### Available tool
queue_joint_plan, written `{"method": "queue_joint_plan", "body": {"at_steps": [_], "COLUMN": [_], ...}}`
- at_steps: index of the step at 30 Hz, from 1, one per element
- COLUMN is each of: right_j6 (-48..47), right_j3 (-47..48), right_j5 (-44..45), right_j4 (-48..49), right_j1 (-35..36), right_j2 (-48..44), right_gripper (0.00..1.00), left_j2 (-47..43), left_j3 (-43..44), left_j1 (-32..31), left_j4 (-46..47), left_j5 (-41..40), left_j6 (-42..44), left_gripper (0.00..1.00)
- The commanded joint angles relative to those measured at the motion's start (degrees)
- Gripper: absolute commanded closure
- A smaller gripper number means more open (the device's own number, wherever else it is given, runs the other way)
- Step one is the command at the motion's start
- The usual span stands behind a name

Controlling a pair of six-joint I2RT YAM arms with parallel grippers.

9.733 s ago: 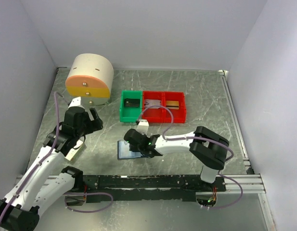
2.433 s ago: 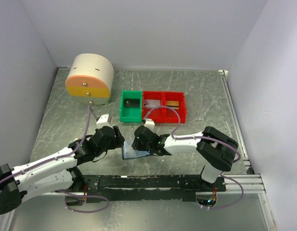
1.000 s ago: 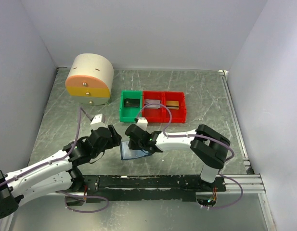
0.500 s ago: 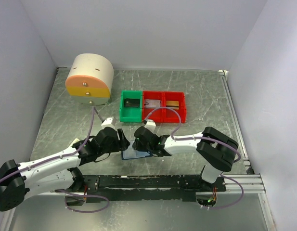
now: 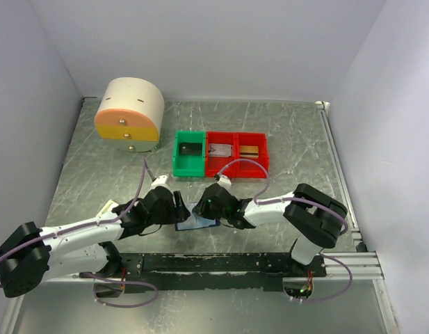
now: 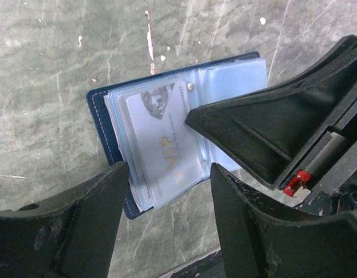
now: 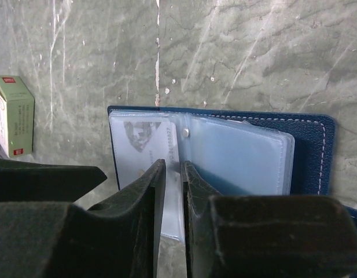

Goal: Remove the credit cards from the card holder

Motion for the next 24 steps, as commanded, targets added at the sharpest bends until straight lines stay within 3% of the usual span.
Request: {"method": "queue_joint_plan", "body": {"at_steps": [1, 24], "right_j6": [-1.05, -1.95], "right_j3": [-3.36, -2.84], "right_j5": [-0.08, -0.84], "right_j4": [-8.14, -8.31], "right_j1": [-0.87, -1.23], "right_j2": [3.36, 4.14], "right_gripper": [0.81, 0.82], "left_j2": [1.1, 2.33], "left_j3": [-0.42, -2.33], "left_j1": [0.11, 0.06], "left_j4": [4.26, 10.04], "left_j5": [2.06, 4.41], "left_j6": [-0.92, -2.89], "left_gripper": [0.3, 0.39]}}
